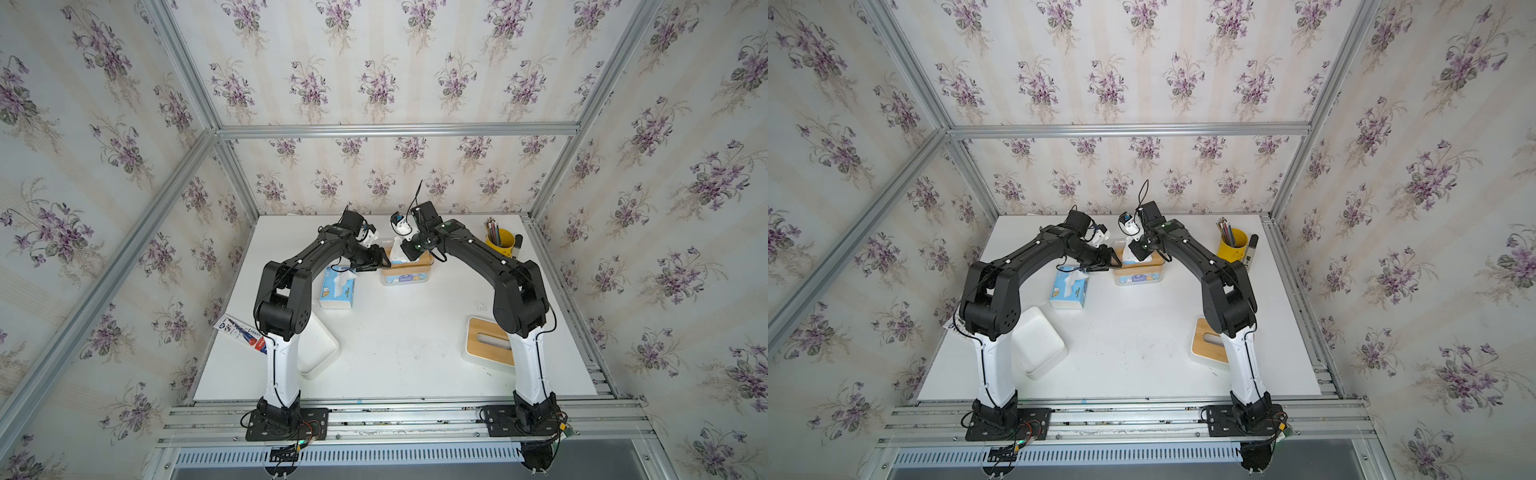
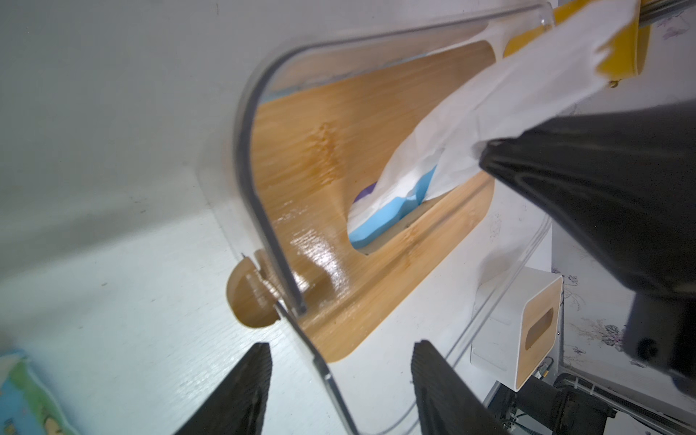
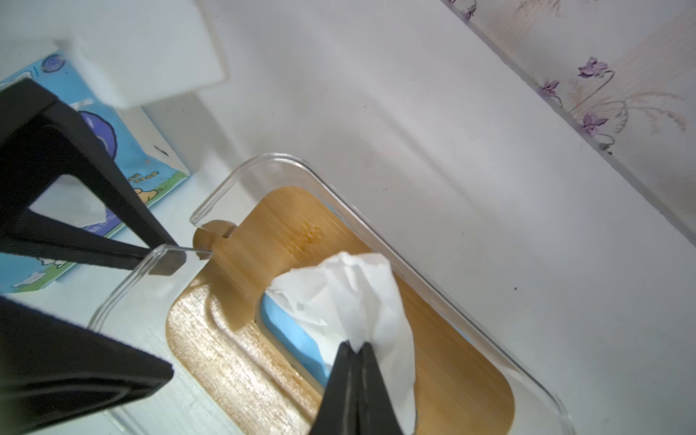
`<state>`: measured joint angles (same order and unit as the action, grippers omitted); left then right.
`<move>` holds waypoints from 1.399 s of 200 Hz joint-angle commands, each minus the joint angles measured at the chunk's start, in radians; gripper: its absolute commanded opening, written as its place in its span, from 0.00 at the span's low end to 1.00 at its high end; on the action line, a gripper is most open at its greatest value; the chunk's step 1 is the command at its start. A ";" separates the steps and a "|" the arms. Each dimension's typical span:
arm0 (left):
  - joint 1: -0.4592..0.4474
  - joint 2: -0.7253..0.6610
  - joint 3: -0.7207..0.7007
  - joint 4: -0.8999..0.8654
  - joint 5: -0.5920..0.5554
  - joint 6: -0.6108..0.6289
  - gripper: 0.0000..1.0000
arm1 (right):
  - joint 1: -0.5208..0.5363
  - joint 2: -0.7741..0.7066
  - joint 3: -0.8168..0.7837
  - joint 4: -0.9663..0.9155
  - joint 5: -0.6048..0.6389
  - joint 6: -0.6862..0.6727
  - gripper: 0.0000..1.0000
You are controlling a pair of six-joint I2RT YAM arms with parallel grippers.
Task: Put the tissue paper into the tissue box
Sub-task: Pull the paper towel from the tissue box.
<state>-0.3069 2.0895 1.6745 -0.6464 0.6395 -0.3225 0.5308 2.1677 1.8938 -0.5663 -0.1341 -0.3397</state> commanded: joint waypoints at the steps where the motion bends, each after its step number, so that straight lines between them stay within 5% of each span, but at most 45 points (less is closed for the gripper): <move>1: 0.001 -0.002 -0.001 0.007 0.010 0.010 0.64 | 0.000 0.004 0.029 -0.022 0.057 0.007 0.00; 61: 0.001 0.000 0.000 0.005 0.011 0.009 0.64 | 0.038 0.047 0.104 -0.056 0.158 -0.013 0.03; 115: 0.000 -0.004 0.004 0.005 0.011 0.008 0.64 | 0.038 0.031 0.133 -0.111 0.179 0.012 0.20; 189: 0.002 -0.003 0.010 0.003 0.015 0.011 0.64 | 0.041 -0.082 -0.102 0.042 0.073 0.121 0.49; 280: 0.002 -0.004 0.003 0.010 0.022 0.008 0.64 | 0.052 -0.038 -0.147 0.147 0.275 0.181 0.55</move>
<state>-0.3054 2.0895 1.6775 -0.6460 0.6525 -0.3225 0.5770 2.1330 1.7641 -0.4610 0.0387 -0.1749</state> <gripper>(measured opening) 0.642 0.546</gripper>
